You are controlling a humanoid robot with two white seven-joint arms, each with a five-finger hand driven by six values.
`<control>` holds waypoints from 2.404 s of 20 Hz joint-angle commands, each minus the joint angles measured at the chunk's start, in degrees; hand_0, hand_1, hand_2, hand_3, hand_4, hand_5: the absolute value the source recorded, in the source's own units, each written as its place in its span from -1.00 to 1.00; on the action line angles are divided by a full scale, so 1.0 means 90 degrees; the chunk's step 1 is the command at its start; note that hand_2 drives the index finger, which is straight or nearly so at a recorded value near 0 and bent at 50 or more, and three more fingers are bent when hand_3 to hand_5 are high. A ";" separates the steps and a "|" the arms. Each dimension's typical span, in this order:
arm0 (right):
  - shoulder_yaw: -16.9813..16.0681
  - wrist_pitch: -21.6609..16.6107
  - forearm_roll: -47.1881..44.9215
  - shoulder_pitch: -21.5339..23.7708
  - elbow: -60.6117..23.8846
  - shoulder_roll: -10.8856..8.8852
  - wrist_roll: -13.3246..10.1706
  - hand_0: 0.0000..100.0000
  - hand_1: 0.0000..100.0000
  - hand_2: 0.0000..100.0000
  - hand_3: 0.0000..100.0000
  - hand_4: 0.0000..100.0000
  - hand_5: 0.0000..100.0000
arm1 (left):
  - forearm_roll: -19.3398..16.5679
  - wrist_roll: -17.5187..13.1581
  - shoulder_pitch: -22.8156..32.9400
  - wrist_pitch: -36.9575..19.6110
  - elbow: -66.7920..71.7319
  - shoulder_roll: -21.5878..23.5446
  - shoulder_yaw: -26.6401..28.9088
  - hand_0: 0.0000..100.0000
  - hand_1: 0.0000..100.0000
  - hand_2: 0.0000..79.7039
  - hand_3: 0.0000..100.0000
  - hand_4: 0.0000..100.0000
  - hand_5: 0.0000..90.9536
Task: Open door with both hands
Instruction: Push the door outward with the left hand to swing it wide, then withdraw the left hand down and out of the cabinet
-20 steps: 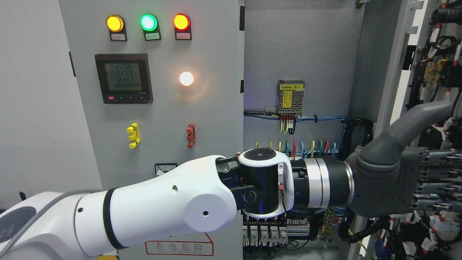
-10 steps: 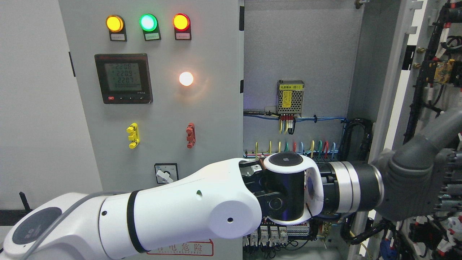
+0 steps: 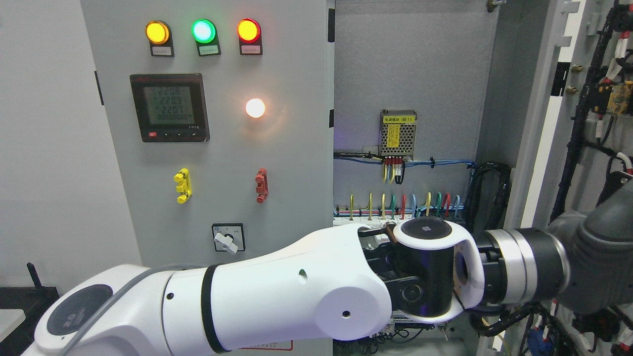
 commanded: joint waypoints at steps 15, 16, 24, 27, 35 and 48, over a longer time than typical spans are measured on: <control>-0.0001 0.0002 0.0001 0.0000 0.0000 0.0000 0.0004 -0.79 -1.00 -1.00 -1.00 -1.00 -1.00 | -0.0014 -0.0009 -0.0018 0.0007 0.0175 -0.0286 0.0031 -1.00 -1.00 -1.00 -1.00 -0.94 -1.00; -0.0001 0.0002 0.0001 0.0000 0.0000 0.0000 0.0004 -0.79 -1.00 -1.00 -1.00 -1.00 -1.00 | -0.0014 -0.0009 -0.0018 0.0026 0.0175 -0.0277 0.0031 -1.00 -1.00 -1.00 -1.00 -0.94 -1.00; -0.0001 0.0002 0.0001 0.0000 0.0000 0.0000 0.0004 -0.79 -1.00 -1.00 -1.00 -1.00 -1.00 | 0.0025 -0.0311 0.0119 0.0075 0.0234 0.0591 -0.0018 -1.00 -1.00 -1.00 -1.00 -0.94 -1.00; -0.0001 0.0002 0.0001 0.0000 0.0000 0.0000 0.0004 -0.79 -1.00 -1.00 -1.00 -1.00 -1.00 | 0.0025 -0.0516 0.0245 0.0153 0.0098 0.1069 -0.0018 -1.00 -1.00 -1.00 -1.00 -0.94 -1.00; -0.0001 0.0002 0.0001 0.0000 0.0000 0.0000 0.0004 -0.79 -1.00 -1.00 -1.00 -1.00 -1.00 | 0.0015 -0.0790 0.0733 0.0426 -0.1073 0.2827 0.0040 -1.00 -1.00 -1.00 -1.00 -0.94 -1.00; -0.0001 0.0002 0.0001 0.0000 0.0000 0.0000 0.0004 -0.79 -1.00 -1.00 -1.00 -1.00 -1.00 | -0.1303 -0.1883 0.2921 0.0544 -0.2558 0.5532 0.0734 -1.00 -1.00 -1.00 -1.00 -0.94 -1.00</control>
